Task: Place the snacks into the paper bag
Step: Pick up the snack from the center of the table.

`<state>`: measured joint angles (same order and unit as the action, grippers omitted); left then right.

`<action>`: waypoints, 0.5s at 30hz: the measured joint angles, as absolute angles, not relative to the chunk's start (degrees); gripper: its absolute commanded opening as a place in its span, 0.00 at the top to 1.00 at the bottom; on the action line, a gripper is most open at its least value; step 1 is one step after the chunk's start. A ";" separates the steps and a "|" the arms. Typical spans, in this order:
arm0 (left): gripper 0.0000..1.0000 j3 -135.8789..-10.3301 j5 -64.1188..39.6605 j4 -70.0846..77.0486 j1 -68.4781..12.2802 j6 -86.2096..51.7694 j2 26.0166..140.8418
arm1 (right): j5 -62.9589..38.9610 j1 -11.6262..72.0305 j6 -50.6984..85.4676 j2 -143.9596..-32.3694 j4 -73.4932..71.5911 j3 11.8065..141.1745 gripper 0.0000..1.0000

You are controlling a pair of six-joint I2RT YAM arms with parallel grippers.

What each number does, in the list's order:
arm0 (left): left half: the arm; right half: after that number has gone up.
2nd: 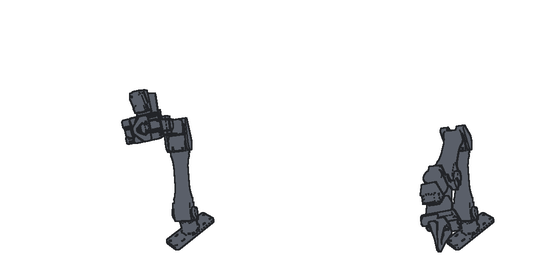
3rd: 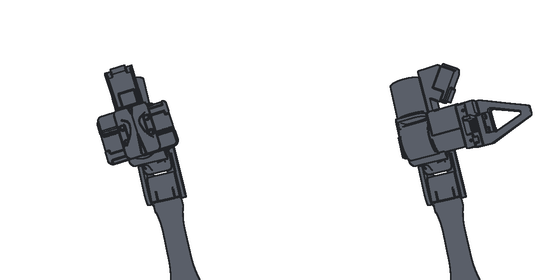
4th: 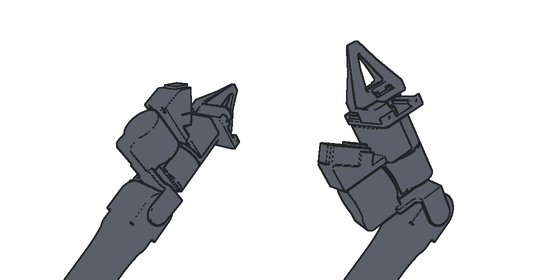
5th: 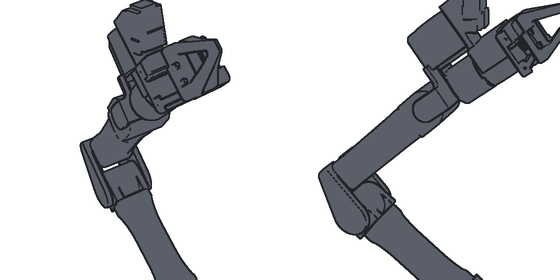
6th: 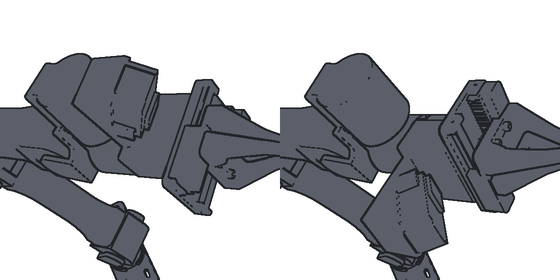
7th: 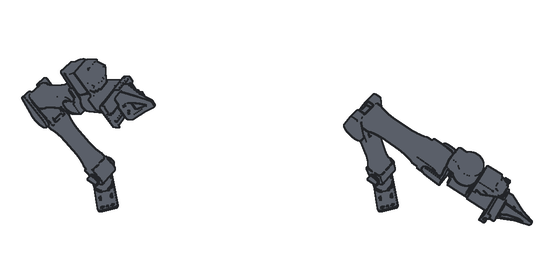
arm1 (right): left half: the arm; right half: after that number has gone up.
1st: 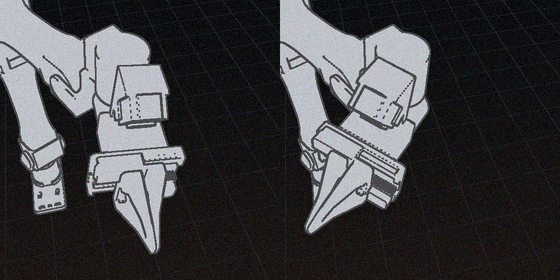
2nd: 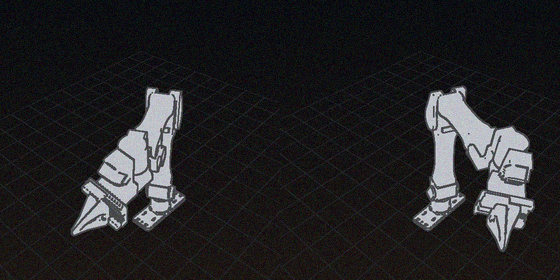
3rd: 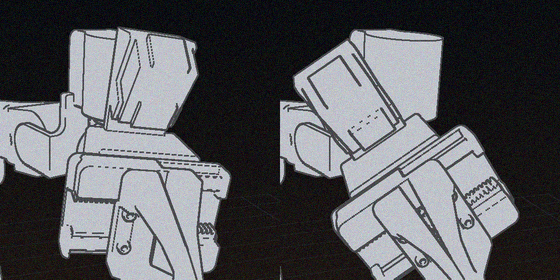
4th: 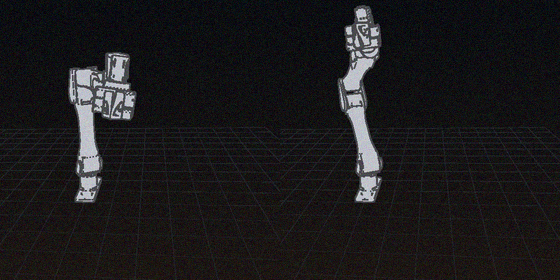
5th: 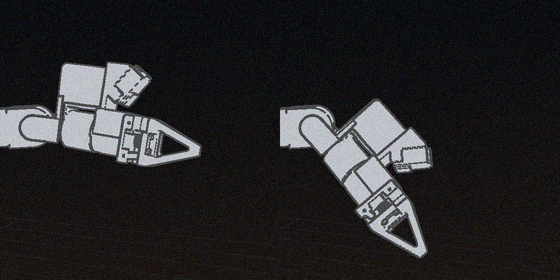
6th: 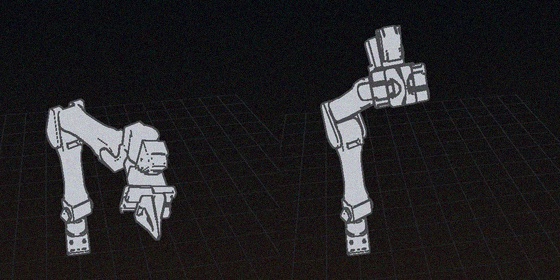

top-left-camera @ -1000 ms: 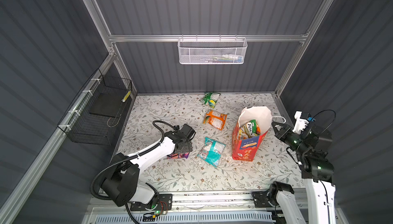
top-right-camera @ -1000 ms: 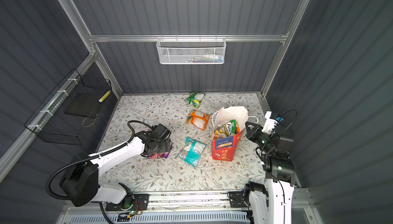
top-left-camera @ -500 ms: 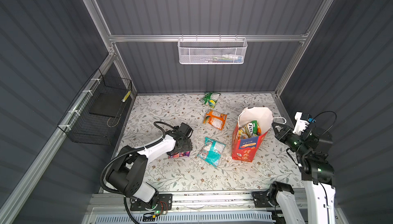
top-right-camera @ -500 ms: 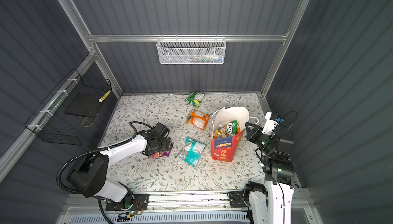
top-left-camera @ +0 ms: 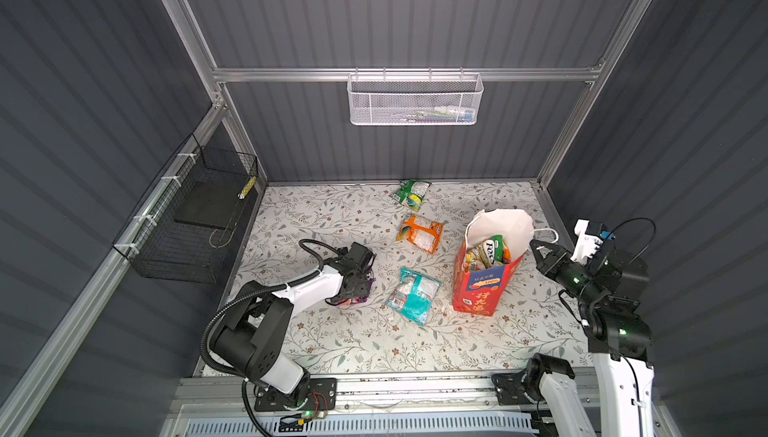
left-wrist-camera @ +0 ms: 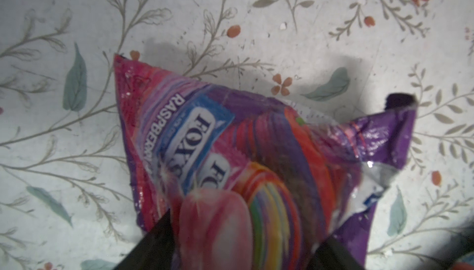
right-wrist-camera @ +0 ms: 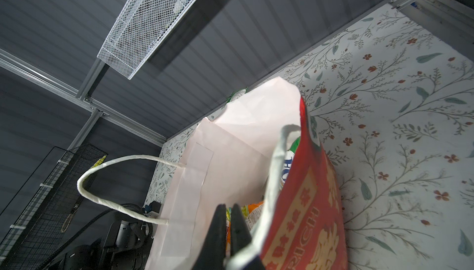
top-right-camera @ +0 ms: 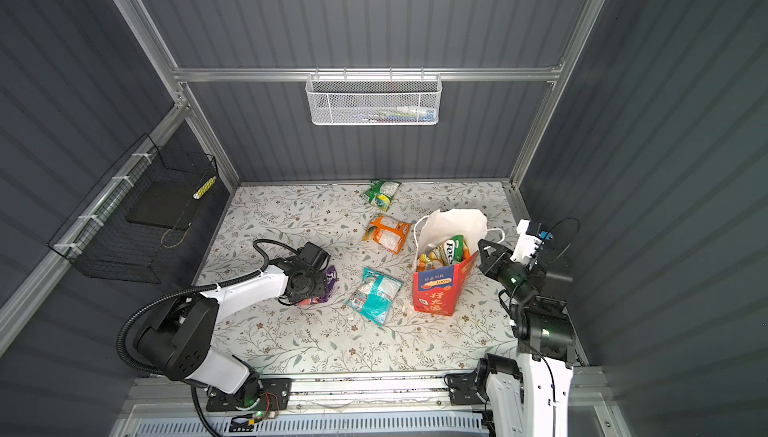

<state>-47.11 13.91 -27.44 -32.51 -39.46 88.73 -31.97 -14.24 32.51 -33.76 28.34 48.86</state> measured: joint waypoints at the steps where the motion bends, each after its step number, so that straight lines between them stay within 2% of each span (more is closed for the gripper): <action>1: 0.44 -47.11 13.89 -27.31 -32.51 -39.64 88.68 | -31.99 -14.24 32.51 -33.71 28.32 48.86 0.90; 7: 0.63 -46.33 13.43 -26.46 -32.47 -39.62 87.18 | -32.16 -14.26 32.53 -33.65 28.32 48.86 0.90; 15: 0.70 -45.71 11.66 -30.17 -32.25 -39.66 80.03 | -32.40 -14.26 32.60 -33.56 28.29 48.84 0.90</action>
